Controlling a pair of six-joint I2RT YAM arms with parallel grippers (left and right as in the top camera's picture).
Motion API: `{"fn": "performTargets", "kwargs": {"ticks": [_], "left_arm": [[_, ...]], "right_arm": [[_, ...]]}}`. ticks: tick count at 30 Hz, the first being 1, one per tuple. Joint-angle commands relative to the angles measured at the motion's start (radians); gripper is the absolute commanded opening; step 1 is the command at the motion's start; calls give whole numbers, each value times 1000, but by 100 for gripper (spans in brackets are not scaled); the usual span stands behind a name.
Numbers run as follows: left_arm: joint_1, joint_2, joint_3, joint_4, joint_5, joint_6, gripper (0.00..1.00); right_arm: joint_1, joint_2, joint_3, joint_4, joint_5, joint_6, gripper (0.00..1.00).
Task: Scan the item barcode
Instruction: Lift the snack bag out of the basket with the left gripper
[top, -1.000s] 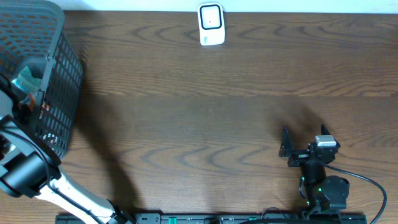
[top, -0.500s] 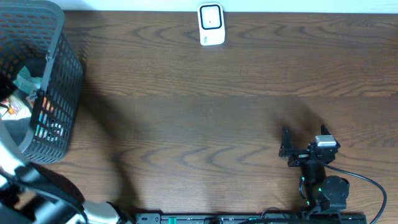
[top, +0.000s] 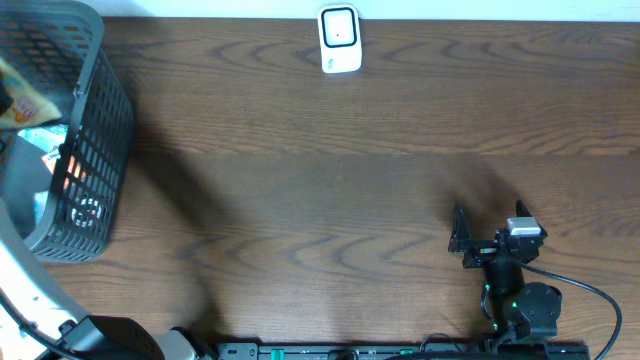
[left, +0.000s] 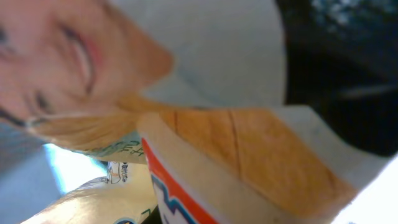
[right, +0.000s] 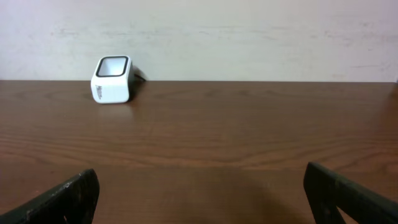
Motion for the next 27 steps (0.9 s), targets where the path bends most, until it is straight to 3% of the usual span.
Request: {"fn": "performTargets", "kwargs": {"ticks": [1,20,27], "left_arm": [[-2,-21,10,35,155,-166,7],[-17,-222,10,163,173,-336,7],[-245,-252,10,162,173,-330,7]], "right_arm": [[-8,-6,-1,-5,5,11,99],[-8,-6,-1,-5,5,11,99],[-8,-6,-1,-5,5,11,99]]}}
